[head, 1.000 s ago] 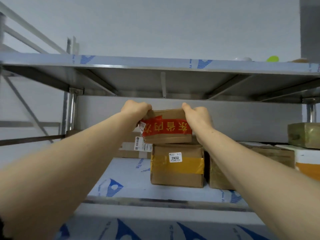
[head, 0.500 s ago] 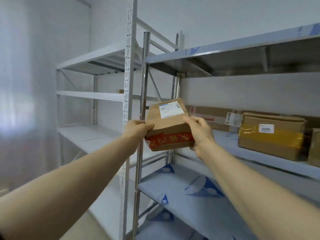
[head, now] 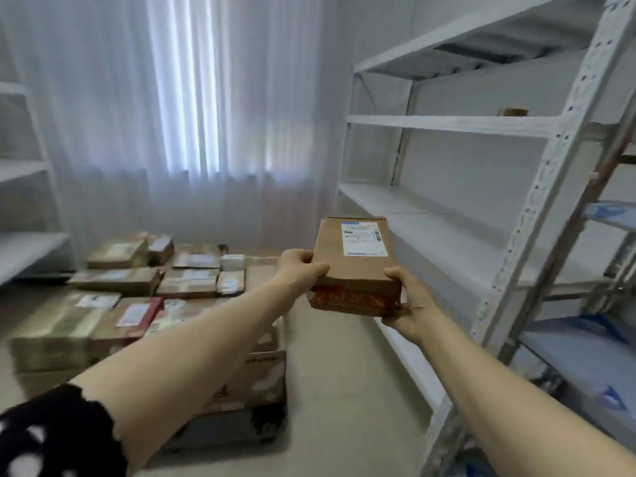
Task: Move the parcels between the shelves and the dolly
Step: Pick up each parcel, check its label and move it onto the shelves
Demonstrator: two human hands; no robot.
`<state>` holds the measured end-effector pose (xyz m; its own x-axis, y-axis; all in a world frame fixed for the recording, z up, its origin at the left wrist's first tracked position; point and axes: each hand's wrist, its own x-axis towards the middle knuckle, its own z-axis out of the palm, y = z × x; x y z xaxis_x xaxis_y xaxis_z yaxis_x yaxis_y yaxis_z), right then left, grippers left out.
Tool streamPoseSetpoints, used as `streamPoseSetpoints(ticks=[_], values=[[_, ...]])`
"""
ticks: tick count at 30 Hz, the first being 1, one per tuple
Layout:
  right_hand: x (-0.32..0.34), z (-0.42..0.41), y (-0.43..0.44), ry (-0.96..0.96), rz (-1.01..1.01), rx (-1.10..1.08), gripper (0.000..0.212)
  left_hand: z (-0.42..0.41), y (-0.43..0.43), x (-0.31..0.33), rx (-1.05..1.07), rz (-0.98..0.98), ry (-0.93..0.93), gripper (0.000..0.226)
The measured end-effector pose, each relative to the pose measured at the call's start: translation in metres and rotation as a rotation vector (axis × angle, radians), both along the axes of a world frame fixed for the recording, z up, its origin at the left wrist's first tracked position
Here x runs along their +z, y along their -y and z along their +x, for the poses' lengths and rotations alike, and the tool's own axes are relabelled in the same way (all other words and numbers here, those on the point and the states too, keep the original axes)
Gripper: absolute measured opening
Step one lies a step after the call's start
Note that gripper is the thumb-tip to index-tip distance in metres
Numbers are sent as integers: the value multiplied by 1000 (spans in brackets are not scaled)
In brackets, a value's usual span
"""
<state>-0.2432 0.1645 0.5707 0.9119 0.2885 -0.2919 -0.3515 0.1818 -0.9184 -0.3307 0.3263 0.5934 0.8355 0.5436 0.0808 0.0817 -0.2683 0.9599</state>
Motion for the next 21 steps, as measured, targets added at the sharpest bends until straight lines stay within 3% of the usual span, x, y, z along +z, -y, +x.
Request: streamPoseSetpoints(ticks=[6,10,13,15,16,21], values=[[-56,-47,-193,-155,-34,330,35,-68,-187,-38,216,-3,-122,20],[-76,-69,-285,-177,-132,467,57,-98,-274,-59,311,-24,-182,11],[-89,-74,-346,-212,-171,537,56,-110,-333,-77,369,-32,-228,9],[-102,-72,-389,-247,-205,582,55,-114,-371,-93,412,-28,-269,40],[-109,-70,-413,-259,-222,600,56,-115,-391,-100,434,-25,-298,46],[-134,-62,-541,-312,-188,697,57,-117,-502,-116,545,-37,-344,34]])
